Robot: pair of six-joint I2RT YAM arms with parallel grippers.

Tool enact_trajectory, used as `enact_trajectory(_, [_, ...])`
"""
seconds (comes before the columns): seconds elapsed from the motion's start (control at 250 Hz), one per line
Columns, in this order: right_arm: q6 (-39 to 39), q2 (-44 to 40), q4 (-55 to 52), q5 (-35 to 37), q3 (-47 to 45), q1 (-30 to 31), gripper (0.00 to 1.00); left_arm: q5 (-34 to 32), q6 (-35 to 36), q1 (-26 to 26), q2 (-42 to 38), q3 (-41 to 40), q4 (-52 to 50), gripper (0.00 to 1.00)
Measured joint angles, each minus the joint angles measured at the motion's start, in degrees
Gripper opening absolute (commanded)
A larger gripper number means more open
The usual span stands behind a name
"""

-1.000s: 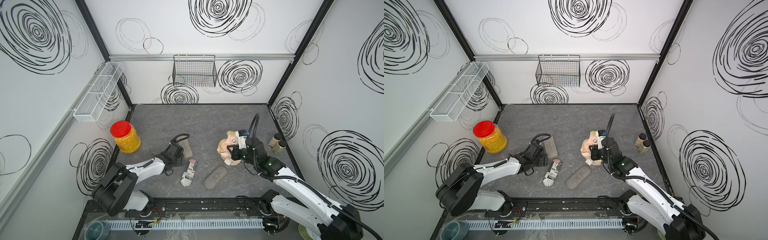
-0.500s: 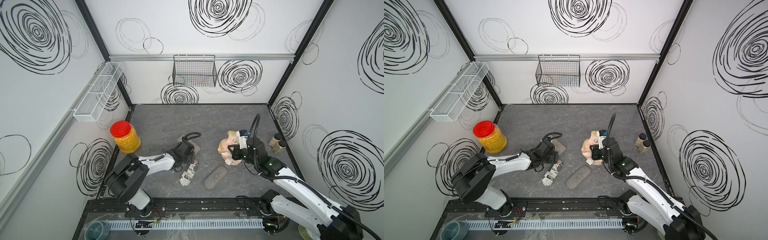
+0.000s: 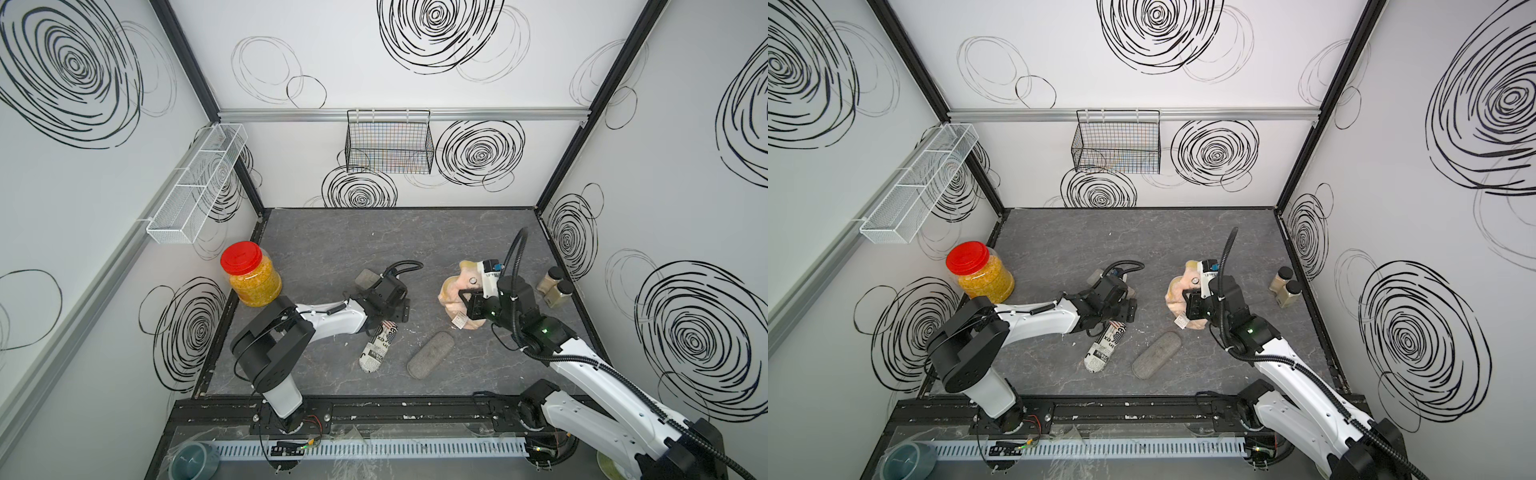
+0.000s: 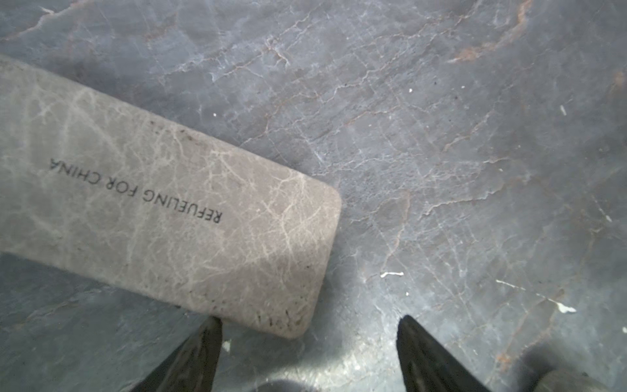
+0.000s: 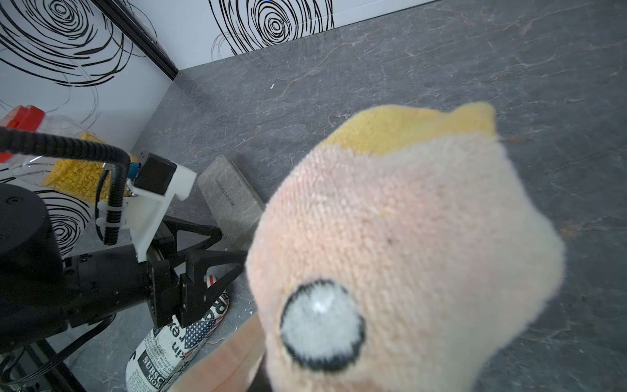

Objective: Wipe the eyeglass case
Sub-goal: Adjust the eyeglass case at the center of the board.

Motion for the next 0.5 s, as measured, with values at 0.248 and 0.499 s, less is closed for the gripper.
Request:
enact_trajectory(0.248, [0.0,0.0,0.0,-0.1,0.0,-0.4,0.00,2.8,3.1,2.6,-3.2,0.2,-0.9,0.82])
enact_trajectory(0.499, [0.0,-0.2,0.0,-0.5,0.0,-0.6,0.00,6.2,10.9,11.7,-7.8,5.0,-5.7,0.84])
